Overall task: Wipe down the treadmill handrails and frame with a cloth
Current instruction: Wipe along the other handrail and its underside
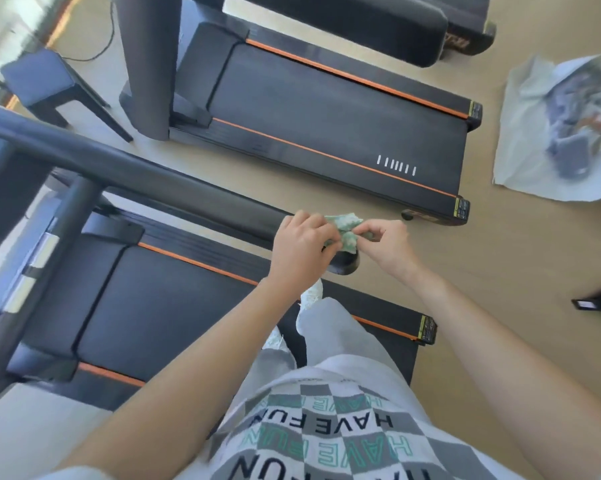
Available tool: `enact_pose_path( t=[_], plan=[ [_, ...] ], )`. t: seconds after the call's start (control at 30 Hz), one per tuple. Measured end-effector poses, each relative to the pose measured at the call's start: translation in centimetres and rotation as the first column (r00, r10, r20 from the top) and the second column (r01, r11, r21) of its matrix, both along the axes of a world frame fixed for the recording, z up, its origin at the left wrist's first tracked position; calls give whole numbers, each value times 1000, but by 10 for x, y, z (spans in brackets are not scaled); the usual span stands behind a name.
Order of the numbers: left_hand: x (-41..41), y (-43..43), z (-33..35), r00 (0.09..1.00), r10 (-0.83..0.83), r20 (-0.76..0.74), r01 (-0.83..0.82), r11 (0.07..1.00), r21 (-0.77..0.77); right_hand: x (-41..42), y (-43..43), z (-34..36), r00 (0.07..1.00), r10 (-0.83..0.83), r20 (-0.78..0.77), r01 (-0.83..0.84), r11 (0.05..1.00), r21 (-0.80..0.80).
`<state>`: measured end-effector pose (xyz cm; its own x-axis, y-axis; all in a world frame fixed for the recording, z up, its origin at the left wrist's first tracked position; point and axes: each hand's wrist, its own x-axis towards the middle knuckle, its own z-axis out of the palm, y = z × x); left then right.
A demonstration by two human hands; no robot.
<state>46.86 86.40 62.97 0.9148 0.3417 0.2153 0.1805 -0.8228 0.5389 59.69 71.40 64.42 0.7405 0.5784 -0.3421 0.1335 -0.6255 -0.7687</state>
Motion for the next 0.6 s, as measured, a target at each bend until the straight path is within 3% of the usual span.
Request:
enact_pose_path(
  t=[0.23, 0.37, 0.6],
  plan=[
    [-13, -24, -8, 993, -24, 115, 17, 998, 58, -19, -21, 6, 996, -54, 65, 55, 998, -25],
    [-26, 5, -6, 989, 13, 146, -34, 989, 141, -21, 6, 10, 973, 109, 204, -115, 993, 20],
    [-63, 81, -6, 921, 356, 157, -380, 911, 163, -32, 110, 13, 846, 459, 273, -487, 872, 43]
  ],
)
